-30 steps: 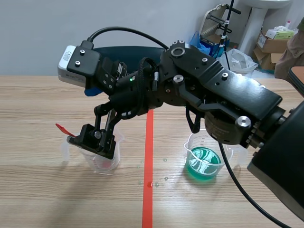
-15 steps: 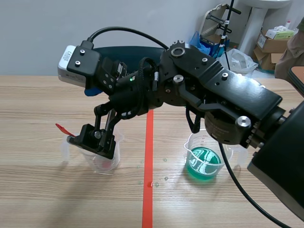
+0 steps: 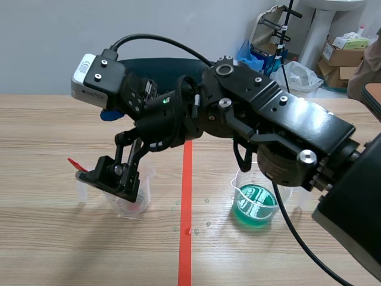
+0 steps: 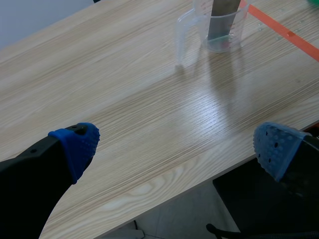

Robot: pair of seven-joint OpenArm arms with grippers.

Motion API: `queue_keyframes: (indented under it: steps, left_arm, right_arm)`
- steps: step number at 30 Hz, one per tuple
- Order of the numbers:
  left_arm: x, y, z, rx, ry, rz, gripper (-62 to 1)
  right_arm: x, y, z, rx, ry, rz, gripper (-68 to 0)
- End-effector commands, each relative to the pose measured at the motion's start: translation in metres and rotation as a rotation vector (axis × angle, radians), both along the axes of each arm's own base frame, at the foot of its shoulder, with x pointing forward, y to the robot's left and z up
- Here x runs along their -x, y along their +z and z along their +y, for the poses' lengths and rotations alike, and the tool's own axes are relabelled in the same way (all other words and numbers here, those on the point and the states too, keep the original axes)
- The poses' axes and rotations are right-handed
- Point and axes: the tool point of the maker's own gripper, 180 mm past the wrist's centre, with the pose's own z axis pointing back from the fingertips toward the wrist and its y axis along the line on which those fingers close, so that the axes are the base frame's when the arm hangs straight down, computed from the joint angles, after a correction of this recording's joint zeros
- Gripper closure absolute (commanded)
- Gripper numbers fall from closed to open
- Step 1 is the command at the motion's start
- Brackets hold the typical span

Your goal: Do the redox reaction experiment

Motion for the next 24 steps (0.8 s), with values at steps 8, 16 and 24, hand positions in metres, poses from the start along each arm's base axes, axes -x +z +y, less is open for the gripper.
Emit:
queue_keyframes:
  steps: [8,16,24]
  left_arm:
    - [-0.001,0.004,-0.001,0.011,0.005,-0.021,-62.3]
    - [-0.001,0.004,-0.002,0.013,0.005,-0.024,-62.3]
    - [-0.002,0.005,-0.002,0.015,0.004,-0.028,-62.3]
  right_arm:
    - [0.023,0.023,-0.021,-0.113,0.033,0.013,-67.9]
    - [0.037,0.038,-0.05,-0.141,-0.008,-0.019,-67.9]
    - [0.028,0.051,-0.093,-0.203,-0.197,-0.043,-67.9]
